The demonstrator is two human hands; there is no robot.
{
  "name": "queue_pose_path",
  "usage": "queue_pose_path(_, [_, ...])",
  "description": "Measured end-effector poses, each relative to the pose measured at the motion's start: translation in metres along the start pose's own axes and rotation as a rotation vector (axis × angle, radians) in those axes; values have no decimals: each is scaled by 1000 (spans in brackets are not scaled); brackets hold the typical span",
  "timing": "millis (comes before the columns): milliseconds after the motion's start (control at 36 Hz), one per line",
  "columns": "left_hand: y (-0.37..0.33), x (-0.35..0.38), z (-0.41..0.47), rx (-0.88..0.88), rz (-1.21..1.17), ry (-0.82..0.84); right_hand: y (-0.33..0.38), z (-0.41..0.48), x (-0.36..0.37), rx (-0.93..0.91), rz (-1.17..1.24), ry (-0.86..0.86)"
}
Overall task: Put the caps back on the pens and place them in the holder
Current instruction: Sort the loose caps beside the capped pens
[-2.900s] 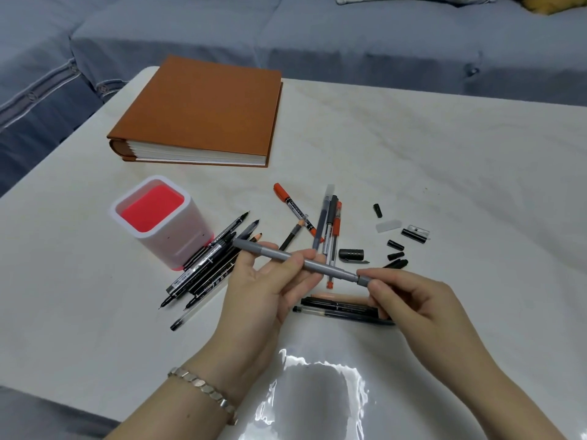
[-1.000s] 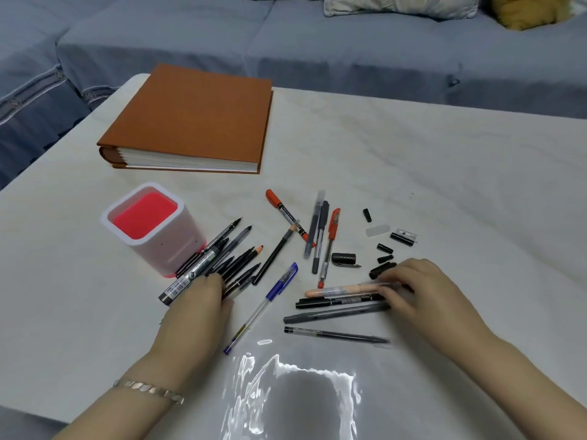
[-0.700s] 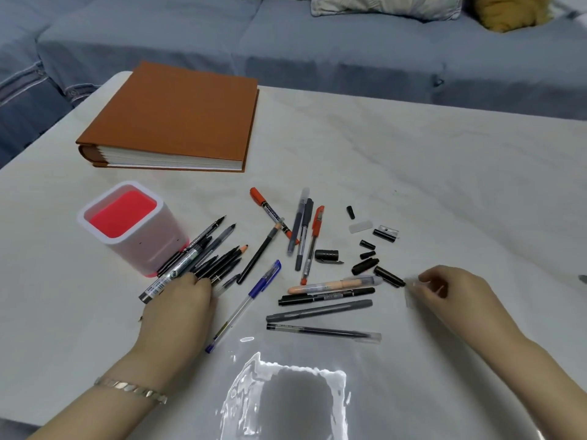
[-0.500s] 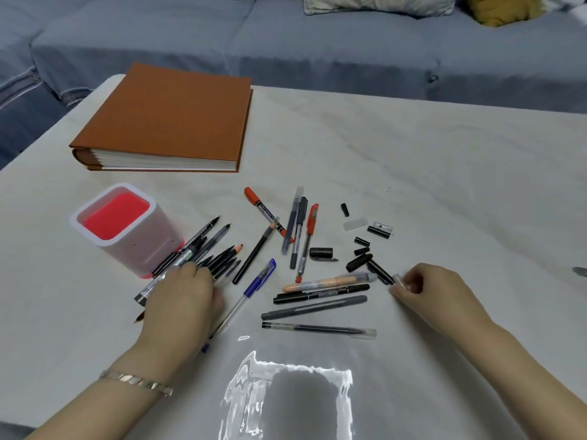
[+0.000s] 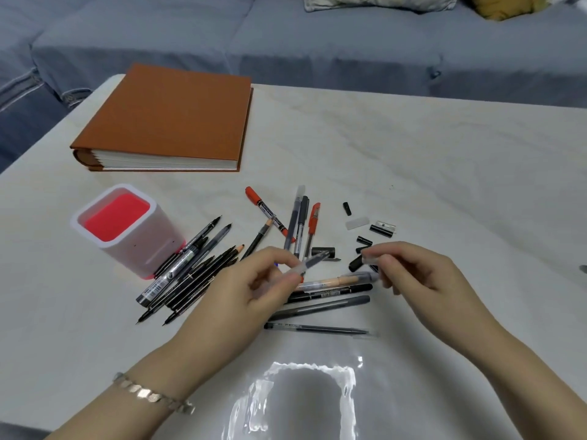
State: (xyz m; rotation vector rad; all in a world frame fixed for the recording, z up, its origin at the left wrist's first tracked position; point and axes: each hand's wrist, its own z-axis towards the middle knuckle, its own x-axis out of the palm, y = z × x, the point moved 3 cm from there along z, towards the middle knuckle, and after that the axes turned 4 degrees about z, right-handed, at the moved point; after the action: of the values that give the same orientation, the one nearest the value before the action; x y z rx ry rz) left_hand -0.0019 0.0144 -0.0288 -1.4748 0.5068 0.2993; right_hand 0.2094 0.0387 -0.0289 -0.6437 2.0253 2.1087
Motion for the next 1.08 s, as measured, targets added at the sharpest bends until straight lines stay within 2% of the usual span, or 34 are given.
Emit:
queue_pose_path(56, [0, 0, -1, 23, 44, 6, 0, 0, 1, 3, -35, -15])
queue_pose_path(139, [3, 1, -2, 16, 70, 3, -18, 7, -3, 24, -233, -92])
queue_pose_path(306, [10, 4, -2, -45, 68, 3, -69, 23, -20, 185, -463, -237])
queue_pose_path(500, [13, 6, 3, -75, 85, -1, -70, 59, -24, 76, -580, -253])
queue_pose_path(583, [11, 5, 5, -83, 91, -18, -71, 82, -23, 61, -638, -200])
queue_pose_path(806, [9, 3, 6, -99, 83, -14, -83, 108, -18, 159, -771, -6])
queue_pose_path(917, [12, 6, 6, -111, 68, -11, -84, 106, -18, 243, -722, 88])
queue_pose_path(1000, [12, 8, 6, -114, 65, -9, -74, 93, -20, 129, -630, -31])
queue_pose_path(1083, [12, 11, 6, -116, 50, -3, -50, 73, -17, 72, -275, -199])
